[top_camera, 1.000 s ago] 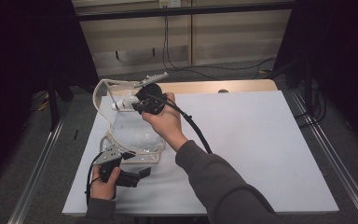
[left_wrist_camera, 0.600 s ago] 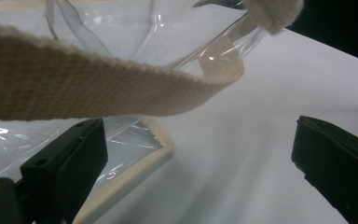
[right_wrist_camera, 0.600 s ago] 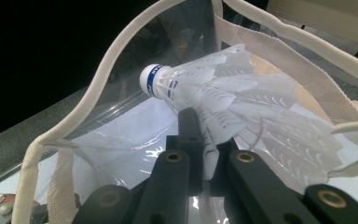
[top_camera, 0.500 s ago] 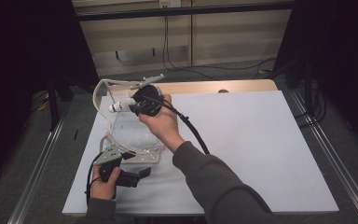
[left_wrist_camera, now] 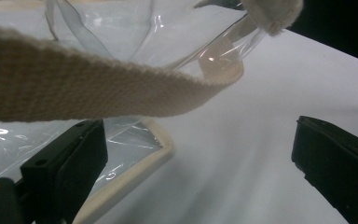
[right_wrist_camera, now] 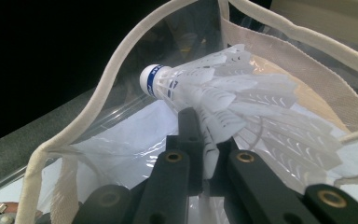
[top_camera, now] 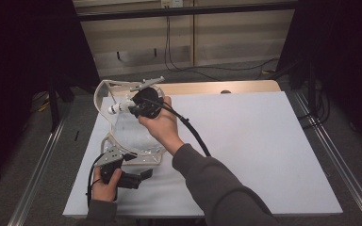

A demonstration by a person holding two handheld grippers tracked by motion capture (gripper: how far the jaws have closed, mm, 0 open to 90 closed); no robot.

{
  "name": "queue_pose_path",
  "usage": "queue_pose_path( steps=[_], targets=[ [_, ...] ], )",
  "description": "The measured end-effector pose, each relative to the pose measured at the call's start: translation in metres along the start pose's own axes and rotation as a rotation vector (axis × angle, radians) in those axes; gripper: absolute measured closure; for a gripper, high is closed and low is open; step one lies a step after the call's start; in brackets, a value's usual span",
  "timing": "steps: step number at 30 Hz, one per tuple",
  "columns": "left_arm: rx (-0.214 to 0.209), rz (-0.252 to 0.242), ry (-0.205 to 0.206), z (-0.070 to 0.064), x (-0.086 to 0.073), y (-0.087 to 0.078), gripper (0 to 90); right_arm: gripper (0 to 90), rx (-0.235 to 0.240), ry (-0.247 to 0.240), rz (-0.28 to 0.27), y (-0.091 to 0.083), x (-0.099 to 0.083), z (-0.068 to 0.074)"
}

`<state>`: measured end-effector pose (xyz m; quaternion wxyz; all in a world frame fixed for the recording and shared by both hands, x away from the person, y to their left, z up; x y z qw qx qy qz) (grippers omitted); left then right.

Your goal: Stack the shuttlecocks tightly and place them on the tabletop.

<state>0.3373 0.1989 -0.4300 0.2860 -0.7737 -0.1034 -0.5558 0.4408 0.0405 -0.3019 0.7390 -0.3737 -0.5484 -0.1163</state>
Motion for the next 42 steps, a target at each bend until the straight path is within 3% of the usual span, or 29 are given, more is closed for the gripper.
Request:
queue_pose_path(
  steps=[42],
  targets=[
    [-0.002,-0.006,-0.007,0.003,-0.001,0.0,3.5,89.0,-0.002,0.023,0.006,0.012,-0.004,-0.002]
  ],
)
Point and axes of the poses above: each handheld gripper's, and its own axes: y roughly forward along the jaws, x roughly out of its top, z roughly to its left, the point moved 1 cm from there along y, roughly forward along the jaws, and after that the axes turned 6 degrees about -z, right-handed, at the moved point
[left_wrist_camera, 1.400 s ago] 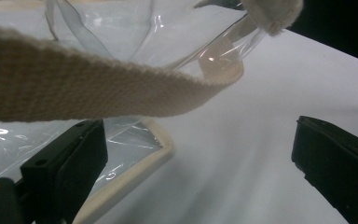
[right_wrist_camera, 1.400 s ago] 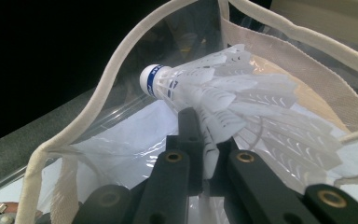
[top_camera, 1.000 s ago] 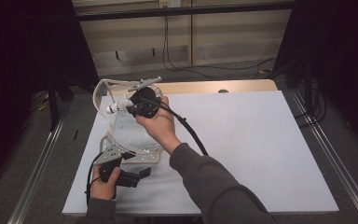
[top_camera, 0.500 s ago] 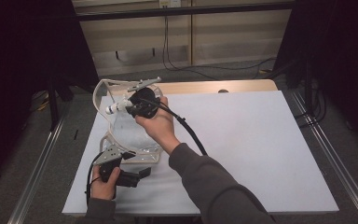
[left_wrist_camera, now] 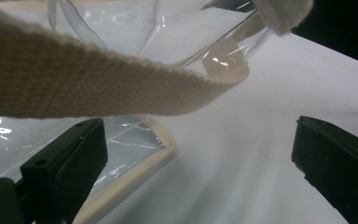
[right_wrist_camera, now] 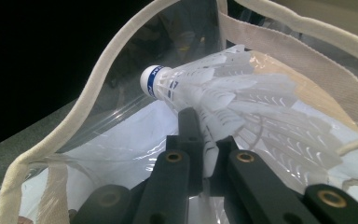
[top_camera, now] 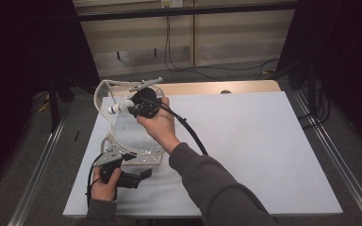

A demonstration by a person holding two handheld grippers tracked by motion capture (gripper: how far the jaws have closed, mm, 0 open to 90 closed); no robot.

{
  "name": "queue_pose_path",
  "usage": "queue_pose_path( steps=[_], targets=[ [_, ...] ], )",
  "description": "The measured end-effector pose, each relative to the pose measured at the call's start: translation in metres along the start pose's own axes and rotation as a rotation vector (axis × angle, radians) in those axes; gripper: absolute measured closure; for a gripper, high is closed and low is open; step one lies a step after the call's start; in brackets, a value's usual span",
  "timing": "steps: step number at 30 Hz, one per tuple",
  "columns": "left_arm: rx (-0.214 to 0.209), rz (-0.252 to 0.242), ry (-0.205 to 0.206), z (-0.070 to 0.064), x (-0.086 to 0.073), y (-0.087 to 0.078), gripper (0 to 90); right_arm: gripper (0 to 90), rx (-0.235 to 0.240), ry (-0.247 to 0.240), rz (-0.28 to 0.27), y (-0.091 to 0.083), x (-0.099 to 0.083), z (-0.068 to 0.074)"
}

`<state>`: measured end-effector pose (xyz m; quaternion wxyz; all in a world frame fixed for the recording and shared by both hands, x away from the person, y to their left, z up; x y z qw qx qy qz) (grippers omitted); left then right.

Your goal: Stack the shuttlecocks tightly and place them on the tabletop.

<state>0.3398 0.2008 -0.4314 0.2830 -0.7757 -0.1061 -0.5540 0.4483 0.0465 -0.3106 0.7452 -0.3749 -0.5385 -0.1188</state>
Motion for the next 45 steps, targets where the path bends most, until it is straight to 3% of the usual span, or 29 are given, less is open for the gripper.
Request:
queue_pose_path(
  steps=[28,45],
  targets=[
    [0.002,0.006,-0.006,0.0007,-0.0004,0.0057,3.5,89.0,0.013,0.004,0.015,0.0022,-0.0042,-0.0011],
    [-0.005,-0.015,-0.015,0.0022,0.0013,0.0075,3.2,89.0,0.014,0.007,0.023,0.0026,-0.0061,-0.0009]
  ],
)
Point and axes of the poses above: each handheld gripper's, and its own axes: y roughly forward along the jaws, x roughly out of its top, z roughly to its left, the point moved 1 cm from there along y, roughly forward along the jaws, and after that the axes turned 6 degrees about -z, right-handed, at the moved point
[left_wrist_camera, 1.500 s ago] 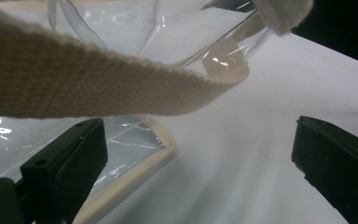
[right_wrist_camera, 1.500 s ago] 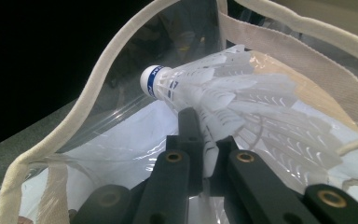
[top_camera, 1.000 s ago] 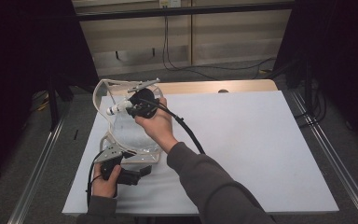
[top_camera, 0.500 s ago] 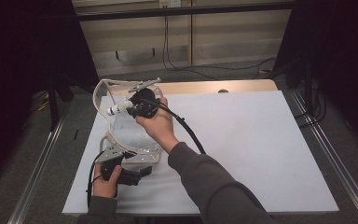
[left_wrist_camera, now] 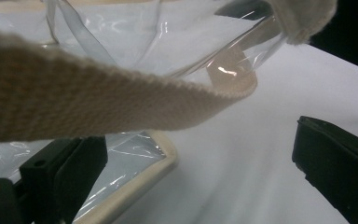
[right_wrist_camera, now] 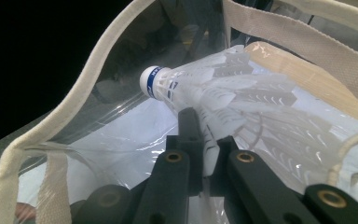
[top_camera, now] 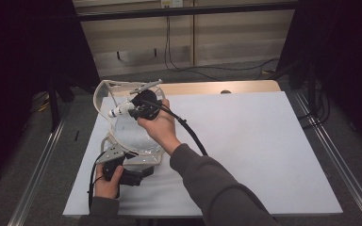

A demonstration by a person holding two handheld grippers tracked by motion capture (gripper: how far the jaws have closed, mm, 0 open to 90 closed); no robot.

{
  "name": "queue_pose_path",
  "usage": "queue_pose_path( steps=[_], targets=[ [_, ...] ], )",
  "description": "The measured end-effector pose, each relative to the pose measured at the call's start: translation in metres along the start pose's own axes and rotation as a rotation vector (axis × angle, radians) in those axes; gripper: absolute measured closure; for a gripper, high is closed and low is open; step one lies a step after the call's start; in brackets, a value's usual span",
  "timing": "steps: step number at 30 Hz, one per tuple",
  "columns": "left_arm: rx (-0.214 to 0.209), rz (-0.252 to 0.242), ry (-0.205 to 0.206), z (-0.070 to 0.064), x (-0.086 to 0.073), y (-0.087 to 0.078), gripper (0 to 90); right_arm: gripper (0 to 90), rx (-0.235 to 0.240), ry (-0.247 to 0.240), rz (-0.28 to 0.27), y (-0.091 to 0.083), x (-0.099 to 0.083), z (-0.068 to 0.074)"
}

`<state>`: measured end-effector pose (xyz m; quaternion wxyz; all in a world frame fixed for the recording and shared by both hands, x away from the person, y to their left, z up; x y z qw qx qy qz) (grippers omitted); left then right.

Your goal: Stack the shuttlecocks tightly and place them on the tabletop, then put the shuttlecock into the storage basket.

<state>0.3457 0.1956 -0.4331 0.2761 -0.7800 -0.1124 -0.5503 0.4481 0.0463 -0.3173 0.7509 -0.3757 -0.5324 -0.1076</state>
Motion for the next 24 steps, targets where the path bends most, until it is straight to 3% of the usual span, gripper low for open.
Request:
queue_pose_path(
  steps=[24],
  targets=[
    [0.015,0.008,0.002,-0.001,-0.0025,-0.0071,3.2,89.0,-0.002,-0.001,0.018,0.0055,-0.0007,0.0015]
  ],
)
Point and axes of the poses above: each handheld gripper's, and its own axes: y roughly forward along the jaws, x roughly out of its top, z roughly to its left, the point moved 1 cm from there along y, roughly forward along the jaws, and after that the axes turned 6 degrees about -z, right-handed, at the moved point
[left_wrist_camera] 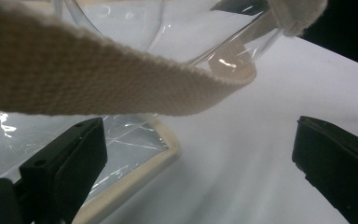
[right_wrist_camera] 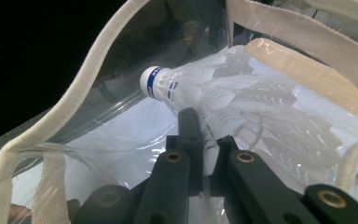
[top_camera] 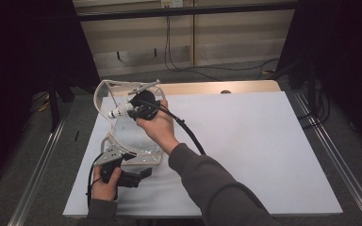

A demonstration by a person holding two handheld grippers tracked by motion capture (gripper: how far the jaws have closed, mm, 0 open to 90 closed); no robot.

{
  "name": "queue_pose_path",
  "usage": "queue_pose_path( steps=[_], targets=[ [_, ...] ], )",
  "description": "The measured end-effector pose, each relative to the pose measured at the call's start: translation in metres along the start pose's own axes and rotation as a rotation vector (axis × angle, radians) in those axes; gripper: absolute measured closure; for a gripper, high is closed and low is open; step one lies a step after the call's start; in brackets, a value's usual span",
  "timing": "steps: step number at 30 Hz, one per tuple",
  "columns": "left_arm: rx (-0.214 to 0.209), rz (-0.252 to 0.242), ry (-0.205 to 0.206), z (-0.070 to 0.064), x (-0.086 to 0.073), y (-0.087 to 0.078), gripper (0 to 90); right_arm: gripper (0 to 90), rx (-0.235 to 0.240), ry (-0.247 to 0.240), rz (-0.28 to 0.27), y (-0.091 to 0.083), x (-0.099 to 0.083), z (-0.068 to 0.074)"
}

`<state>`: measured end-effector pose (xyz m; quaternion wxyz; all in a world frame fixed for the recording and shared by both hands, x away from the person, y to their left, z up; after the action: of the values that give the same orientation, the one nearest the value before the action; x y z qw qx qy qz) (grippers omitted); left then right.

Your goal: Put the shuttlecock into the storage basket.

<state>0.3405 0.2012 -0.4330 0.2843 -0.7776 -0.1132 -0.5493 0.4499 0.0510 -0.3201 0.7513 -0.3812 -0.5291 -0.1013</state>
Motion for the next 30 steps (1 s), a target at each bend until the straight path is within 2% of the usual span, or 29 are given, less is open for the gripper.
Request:
queue_pose_path(
  steps=[10,16,25,27,30],
  targets=[
    [-0.001,-0.005,0.0,0.001,0.0,0.0,3.2,89.0,0.006,0.011,0.005,0.008,0.0,0.005],
    [-0.001,-0.007,0.0,0.001,0.0,0.0,3.2,89.0,0.004,0.028,0.006,0.012,-0.001,0.003],
    [-0.005,-0.004,-0.001,0.001,0.0,-0.001,3.2,88.9,0.002,0.028,0.01,0.018,-0.004,0.003],
    [0.006,-0.01,-0.003,0.001,0.001,-0.001,3.2,88.8,0.0,0.029,0.01,0.019,-0.004,0.003],
    [-0.004,-0.006,-0.003,0.002,0.0,-0.002,3.2,88.8,0.001,0.033,0.011,0.021,-0.005,0.003]
  ],
)
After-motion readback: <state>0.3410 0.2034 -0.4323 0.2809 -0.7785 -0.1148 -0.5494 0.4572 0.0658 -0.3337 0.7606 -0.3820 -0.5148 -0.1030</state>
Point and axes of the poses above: each handheld gripper's, and its own axes: y roughly forward along the jaws, x roughly out of its top, z roughly to its left, the point moved 1 cm from there along y, roughly forward along the jaws, and after that the axes turned 6 degrees about -z, right-handed, at the moved point
